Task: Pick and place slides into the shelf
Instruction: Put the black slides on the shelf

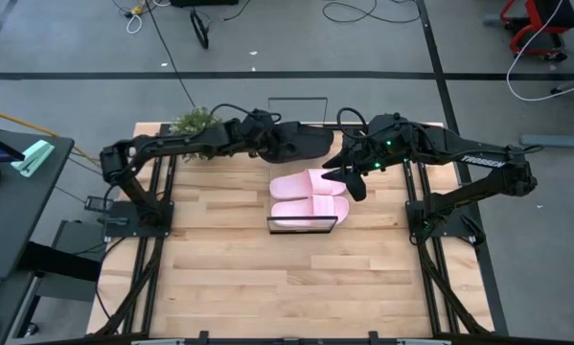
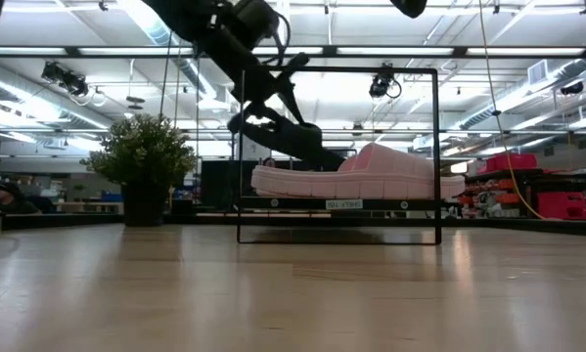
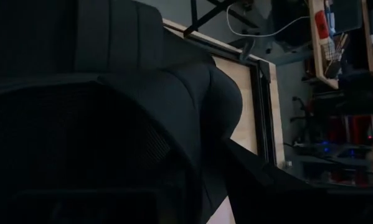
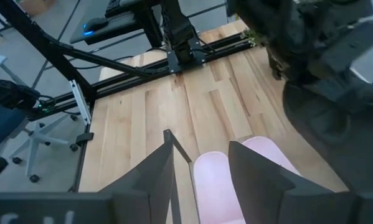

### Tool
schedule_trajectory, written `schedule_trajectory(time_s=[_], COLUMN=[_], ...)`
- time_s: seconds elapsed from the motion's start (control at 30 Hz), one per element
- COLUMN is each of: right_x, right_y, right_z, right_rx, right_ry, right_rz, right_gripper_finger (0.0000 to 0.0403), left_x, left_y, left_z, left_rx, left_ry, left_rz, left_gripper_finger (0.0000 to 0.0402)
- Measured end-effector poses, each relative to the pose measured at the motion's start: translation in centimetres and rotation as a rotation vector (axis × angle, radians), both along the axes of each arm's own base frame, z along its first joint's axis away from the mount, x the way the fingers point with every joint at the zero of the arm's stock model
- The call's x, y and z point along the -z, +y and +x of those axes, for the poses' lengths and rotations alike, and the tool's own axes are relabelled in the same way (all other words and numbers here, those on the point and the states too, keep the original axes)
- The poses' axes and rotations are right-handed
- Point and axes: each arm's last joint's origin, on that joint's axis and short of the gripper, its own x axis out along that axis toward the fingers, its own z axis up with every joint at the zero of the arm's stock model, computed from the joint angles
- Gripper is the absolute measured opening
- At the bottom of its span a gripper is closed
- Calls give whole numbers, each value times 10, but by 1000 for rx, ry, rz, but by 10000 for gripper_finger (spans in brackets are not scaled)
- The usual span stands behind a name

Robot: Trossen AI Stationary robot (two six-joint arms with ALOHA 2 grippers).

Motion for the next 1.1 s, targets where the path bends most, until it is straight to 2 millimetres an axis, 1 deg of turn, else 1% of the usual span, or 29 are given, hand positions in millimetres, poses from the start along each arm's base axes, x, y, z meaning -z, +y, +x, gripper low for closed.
schedule_trajectory(time_s=[0.23,0.43,0.6,0.9,1.1], right_x=[0,0,0,0,0], right_y=[0,0,0,0,0], right_z=[0,0,0,0,0], right_rx=[-3,-3,-2,-2,-2], right_ry=[1,1,0,0,-1], right_rz=[2,2,3,3,3], right_gripper_finger=[160,160,160,160,160], left_x=[18,29,31,32,41], left_y=[-1,-4,-6,-5,-7], left_z=[15,21,22,21,17], left_rx=[21,37,43,51,40], left_ry=[-8,13,31,55,65], left_rz=[-19,-29,-12,5,-39], left_gripper_finger=[86,83,89,87,92])
